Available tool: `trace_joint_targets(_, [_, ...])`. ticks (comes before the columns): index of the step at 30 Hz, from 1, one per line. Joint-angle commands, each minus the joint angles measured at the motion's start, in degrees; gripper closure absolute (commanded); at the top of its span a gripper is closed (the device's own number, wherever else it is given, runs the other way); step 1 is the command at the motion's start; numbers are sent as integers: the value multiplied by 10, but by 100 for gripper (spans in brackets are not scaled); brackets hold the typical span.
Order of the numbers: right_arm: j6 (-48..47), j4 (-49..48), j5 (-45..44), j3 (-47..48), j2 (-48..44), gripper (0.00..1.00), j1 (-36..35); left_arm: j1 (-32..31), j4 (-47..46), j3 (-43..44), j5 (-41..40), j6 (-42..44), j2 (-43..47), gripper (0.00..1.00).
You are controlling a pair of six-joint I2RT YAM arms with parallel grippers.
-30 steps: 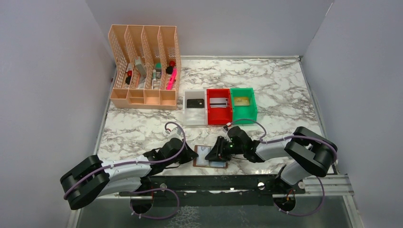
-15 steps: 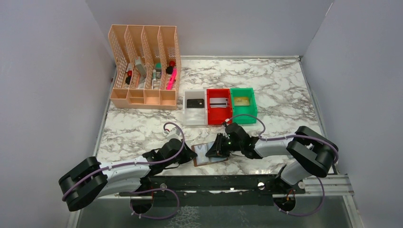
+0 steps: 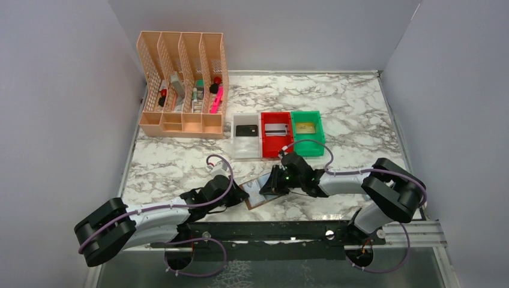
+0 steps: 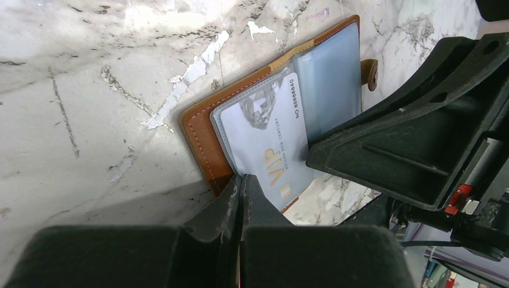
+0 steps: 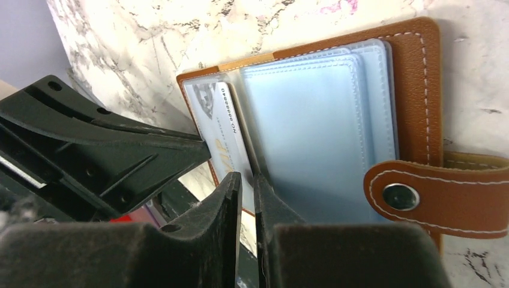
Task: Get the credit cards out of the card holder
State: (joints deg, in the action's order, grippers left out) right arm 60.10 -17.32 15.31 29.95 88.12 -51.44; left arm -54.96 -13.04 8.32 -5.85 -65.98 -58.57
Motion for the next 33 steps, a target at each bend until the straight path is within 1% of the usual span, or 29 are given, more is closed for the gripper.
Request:
trace_joint_targets(1, [-18, -56, 1, 25, 7, 86, -14, -15, 4, -6, 26, -9, -15, 100])
trace_joint_targets(4, [-35, -58, 23, 29, 10, 95, -14, -15, 3, -5, 26, -9, -18, 100])
trace_joint_targets(7, [-54, -34, 17, 34, -3, 99, -13, -15, 6, -7, 23, -10, -14, 100])
trace_joint_targets(11, [-67, 0, -6, 33, -31, 99, -11, -15, 23, -8, 14, -11, 1, 100])
trace_joint_targets(17, [-65, -5, 21, 7, -51, 99, 20, -15, 45, -10, 2, -12, 25, 100])
trace_joint_targets(24, [-67, -7, 39, -14, -65, 99, 45, -15, 48, -12, 1, -13, 27, 100])
trace_joint_targets(25, [-70, 0, 36, -14, -66, 99, 46, -15, 46, -12, 1, -13, 27, 100])
trace_joint_targets(26, [-78, 8, 34, -11, -66, 96, 46, -15, 45, -11, 2, -11, 26, 100])
trace_joint_targets(28, [-104, 32, 42, 0, -60, 88, 46, -15, 44, -7, 8, 0, 28, 100])
trace_joint_targets(30, [-135, 62, 43, 20, -47, 83, 46, -15, 47, 3, 13, 15, 36, 100])
trace_joint_targets(31, [-149, 82, 37, 29, -41, 80, 46, -15, 54, 11, 12, 22, 42, 100])
trace_joint_targets(33, [-175, 122, -2, 47, -34, 78, 46, -15, 65, 27, 10, 39, 57, 100])
